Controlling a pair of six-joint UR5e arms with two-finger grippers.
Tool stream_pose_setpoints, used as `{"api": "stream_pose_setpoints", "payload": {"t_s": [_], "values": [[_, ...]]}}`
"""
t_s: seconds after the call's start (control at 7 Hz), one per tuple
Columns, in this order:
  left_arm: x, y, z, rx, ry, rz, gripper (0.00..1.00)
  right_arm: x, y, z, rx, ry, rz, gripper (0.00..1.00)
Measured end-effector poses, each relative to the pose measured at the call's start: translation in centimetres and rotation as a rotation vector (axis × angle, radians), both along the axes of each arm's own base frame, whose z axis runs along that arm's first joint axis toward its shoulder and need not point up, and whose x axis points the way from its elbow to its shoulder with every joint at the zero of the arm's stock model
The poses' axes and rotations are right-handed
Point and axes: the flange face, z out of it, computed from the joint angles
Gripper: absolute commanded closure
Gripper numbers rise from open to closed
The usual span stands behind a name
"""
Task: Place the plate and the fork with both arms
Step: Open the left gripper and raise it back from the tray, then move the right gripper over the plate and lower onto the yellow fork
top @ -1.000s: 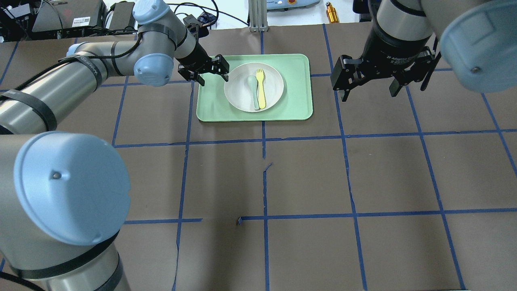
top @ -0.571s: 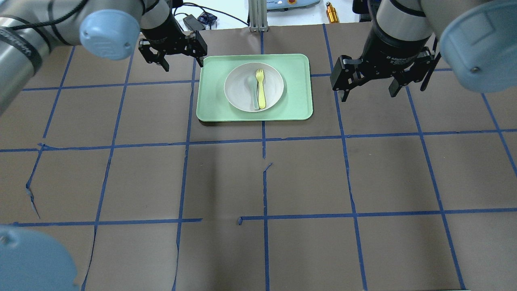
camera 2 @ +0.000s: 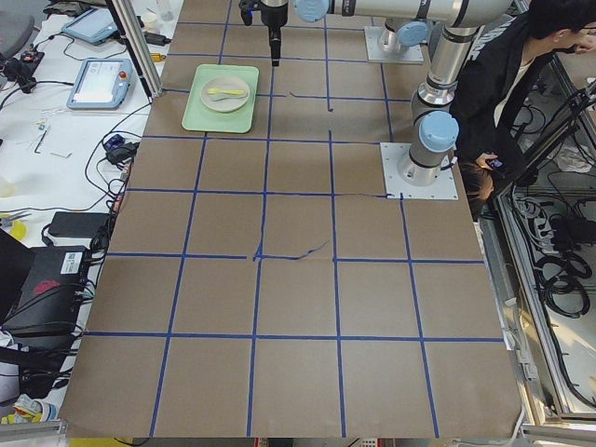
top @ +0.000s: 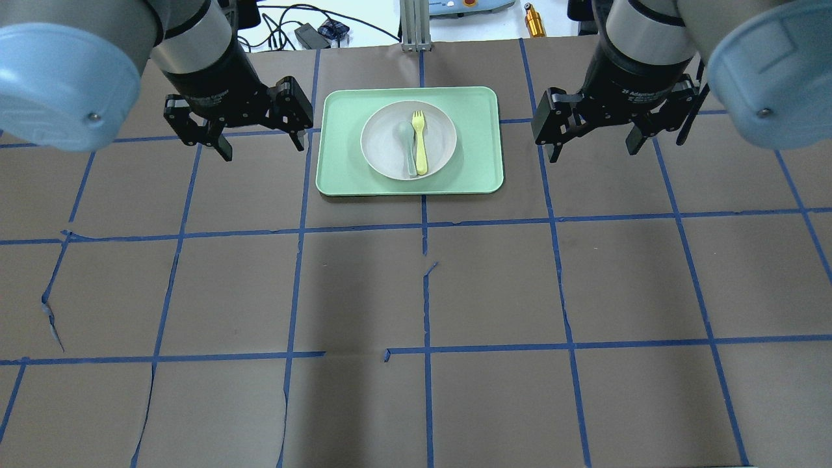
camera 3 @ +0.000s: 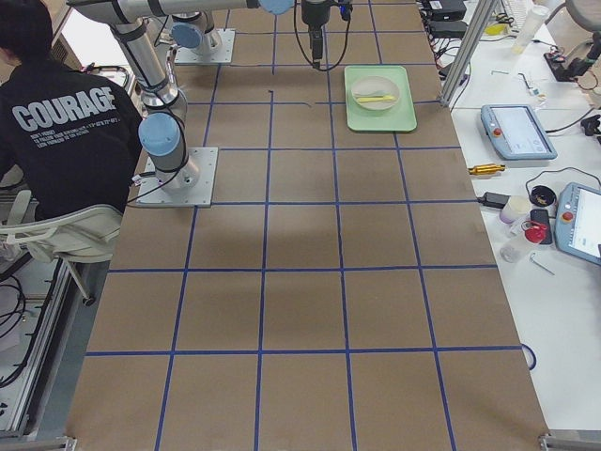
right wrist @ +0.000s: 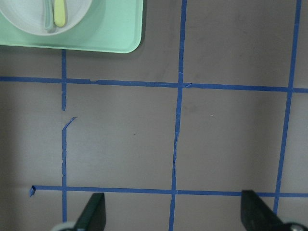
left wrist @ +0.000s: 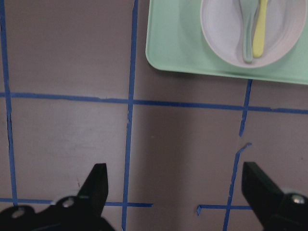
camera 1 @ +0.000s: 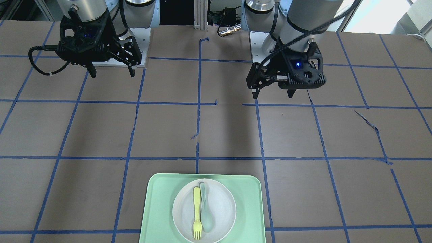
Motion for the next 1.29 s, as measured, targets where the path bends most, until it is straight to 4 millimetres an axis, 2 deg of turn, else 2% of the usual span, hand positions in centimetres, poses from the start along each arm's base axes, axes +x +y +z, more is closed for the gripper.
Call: {"api": "stream_pose_setpoints", "payload": {"t_s": [0.14,0.29,0.43,0.57,0.71,0.86,1.0,1.14,1.29], "values": [[-0.2,1.3,0.0,0.000,-0.011,-0.002,0.00,0.0,-0.4,-0.4,0.005,0.004,-0.001,0.00],[-0.3,1.9,0.0,0.000,-0.015,-0.002,0.00,0.7,-1.8,-1.8,0.004,-0.002,-0.017,0.00],[-0.3,2.1,0.0,0.000,-0.017,-0.002,0.00,2.8,-4.6,-4.0,-0.018,-0.006,-0.033,0.00],[-0.3,2.3,-0.1,0.001,-0.020,-0.002,0.00,5.9,-8.5,-6.3,-0.035,-0.010,-0.018,0.00],[-0.3,2.5,-0.1,0.001,-0.022,-0.002,0.00,8.9,-13.8,-9.1,-0.036,-0.014,-0.008,0.00],[-0.3,2.6,0.0,0.000,-0.022,-0.002,0.00,12.0,-19.5,-12.7,-0.042,-0.021,-0.007,0.09],[-0.3,2.7,0.1,-0.003,-0.021,-0.002,0.00,14.2,-23.6,-16.5,-0.051,-0.030,-0.012,0.09],[-0.3,2.7,0.1,-0.004,-0.020,-0.002,0.00,16.1,-25.8,-20.2,-0.061,-0.043,-0.035,0.09],[-0.3,2.7,0.1,-0.005,-0.020,-0.002,0.00,18.3,-26.7,-23.8,-0.076,-0.060,-0.071,0.16]]}}
